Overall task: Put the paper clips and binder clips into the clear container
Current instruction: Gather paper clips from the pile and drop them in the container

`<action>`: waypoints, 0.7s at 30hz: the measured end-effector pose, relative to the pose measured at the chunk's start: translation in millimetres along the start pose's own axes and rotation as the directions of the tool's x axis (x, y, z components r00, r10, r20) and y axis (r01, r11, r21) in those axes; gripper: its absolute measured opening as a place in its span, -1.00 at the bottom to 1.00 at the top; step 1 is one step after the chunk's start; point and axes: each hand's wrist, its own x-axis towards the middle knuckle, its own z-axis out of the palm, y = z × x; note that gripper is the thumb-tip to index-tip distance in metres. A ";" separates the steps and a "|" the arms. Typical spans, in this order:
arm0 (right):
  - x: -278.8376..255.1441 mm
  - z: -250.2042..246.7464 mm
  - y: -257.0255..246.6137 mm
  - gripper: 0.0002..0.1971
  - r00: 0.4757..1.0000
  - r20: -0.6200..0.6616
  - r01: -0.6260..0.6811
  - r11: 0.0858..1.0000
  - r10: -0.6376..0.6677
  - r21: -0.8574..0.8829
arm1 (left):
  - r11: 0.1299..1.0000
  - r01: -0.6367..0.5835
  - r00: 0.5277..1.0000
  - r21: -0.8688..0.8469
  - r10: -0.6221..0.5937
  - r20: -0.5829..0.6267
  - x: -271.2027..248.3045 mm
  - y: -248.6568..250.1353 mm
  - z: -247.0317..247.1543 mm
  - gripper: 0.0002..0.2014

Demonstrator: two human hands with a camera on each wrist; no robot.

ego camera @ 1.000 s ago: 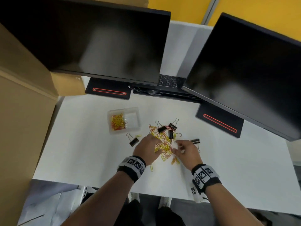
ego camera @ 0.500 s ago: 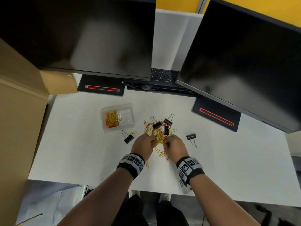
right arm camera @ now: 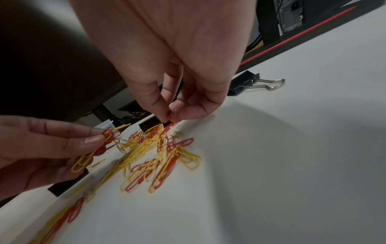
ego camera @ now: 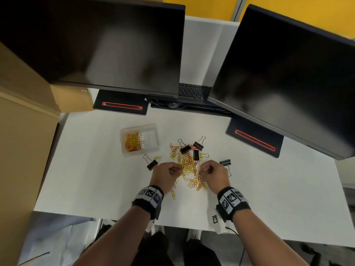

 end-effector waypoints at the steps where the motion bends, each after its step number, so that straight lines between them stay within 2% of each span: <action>1: -1.1 -1.2 -2.0 -0.81 1.000 -0.001 -0.010 0.999 0.010 0.036 | 1.000 -0.004 1.000 -0.021 0.004 -0.002 -2.2 1.7 -2.1 -0.88; 5: -2.8 -2.3 -21.5 -0.80 1.000 0.009 -0.001 0.977 -0.001 0.211 | 0.995 -0.021 0.999 -0.102 0.016 -0.047 -6.3 8.0 -13.1 -0.88; 11: 4.2 12.5 -64.3 -0.80 0.997 0.058 0.026 0.939 -0.048 0.343 | 0.978 -0.061 0.994 -0.201 0.041 -0.102 -10.3 20.0 -38.2 -0.85; 17: 13.0 43.4 -115.7 -0.85 0.990 0.119 0.030 0.929 -0.080 0.369 | 0.953 -0.070 0.976 -0.296 0.005 -0.217 -4.1 22.9 -87.9 -0.86; 21: 27.2 79.0 -154.0 -0.87 0.974 0.175 0.084 0.949 -0.142 0.305 | 0.966 -0.041 0.938 -0.255 -0.050 -0.343 14.3 8.4 -129.0 -0.88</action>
